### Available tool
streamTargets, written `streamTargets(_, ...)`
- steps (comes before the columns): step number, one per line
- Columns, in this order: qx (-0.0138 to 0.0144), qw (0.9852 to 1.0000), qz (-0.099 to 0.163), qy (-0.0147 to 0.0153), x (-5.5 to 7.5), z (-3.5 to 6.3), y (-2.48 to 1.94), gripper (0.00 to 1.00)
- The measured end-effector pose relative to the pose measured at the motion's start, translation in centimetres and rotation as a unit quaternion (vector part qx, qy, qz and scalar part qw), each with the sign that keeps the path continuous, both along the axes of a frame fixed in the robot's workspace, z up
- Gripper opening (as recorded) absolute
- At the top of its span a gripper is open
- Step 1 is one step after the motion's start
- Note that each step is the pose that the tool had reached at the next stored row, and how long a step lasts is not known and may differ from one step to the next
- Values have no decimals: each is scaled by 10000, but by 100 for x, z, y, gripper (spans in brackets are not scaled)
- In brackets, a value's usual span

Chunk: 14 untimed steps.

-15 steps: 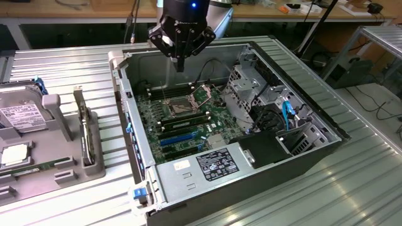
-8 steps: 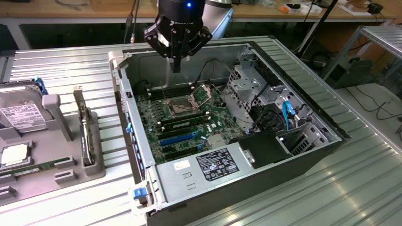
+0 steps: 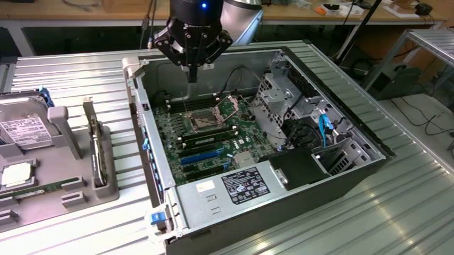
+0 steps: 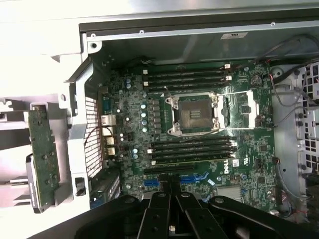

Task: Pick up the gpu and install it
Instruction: 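Reach for the gpu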

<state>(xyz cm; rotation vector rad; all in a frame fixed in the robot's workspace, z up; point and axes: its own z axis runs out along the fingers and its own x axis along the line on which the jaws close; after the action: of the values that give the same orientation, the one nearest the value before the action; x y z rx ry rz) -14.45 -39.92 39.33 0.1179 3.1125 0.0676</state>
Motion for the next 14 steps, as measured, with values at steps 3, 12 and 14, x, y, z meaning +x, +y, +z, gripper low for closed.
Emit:
streamTargets(3, 0, 10000, 0, 0, -64, 0, 0, 11)
streamTargets(12, 0, 10000, 0, 0, -289, 0, 0, 11)
streamTargets(14, 0, 10000, 0, 0, -320, 0, 0, 11)
